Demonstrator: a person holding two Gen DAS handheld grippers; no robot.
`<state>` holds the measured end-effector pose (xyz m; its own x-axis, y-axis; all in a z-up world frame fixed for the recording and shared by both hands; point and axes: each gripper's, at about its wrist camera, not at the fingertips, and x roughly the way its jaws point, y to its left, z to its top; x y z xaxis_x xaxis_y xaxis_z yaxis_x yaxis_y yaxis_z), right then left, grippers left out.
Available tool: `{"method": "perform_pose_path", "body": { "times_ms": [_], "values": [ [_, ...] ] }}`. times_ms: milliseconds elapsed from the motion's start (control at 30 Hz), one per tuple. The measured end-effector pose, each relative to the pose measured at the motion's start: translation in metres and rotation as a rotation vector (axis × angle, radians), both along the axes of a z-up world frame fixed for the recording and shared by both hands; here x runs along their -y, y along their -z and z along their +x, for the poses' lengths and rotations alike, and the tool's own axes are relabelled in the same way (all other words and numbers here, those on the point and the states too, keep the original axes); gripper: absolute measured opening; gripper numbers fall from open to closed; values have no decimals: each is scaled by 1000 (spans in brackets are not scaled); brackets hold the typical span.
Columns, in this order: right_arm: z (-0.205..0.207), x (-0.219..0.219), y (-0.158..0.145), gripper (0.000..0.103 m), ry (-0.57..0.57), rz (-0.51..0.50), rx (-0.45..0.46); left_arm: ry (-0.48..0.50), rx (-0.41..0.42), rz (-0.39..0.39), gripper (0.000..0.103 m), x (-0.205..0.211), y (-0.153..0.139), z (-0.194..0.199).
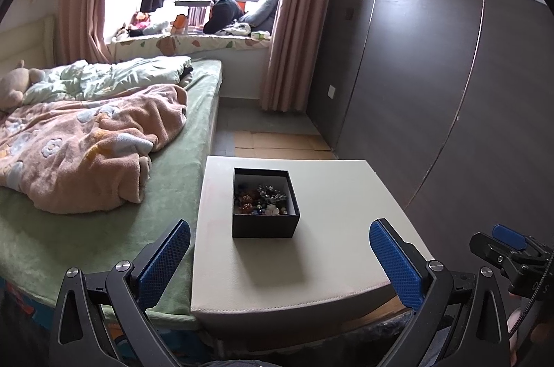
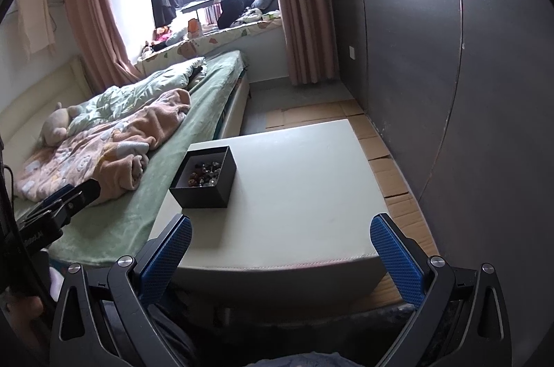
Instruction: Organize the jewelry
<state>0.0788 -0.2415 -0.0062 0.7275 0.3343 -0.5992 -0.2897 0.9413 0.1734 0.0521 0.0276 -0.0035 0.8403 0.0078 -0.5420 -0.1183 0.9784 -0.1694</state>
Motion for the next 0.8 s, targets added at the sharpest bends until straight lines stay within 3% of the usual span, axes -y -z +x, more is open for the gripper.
{"method": "perform_pose_path", "body": {
  "times_ms": [800],
  "values": [
    [0,10,1,103,26,27,-15,-3,11,16,103,3,0,-2]
  ]
}}
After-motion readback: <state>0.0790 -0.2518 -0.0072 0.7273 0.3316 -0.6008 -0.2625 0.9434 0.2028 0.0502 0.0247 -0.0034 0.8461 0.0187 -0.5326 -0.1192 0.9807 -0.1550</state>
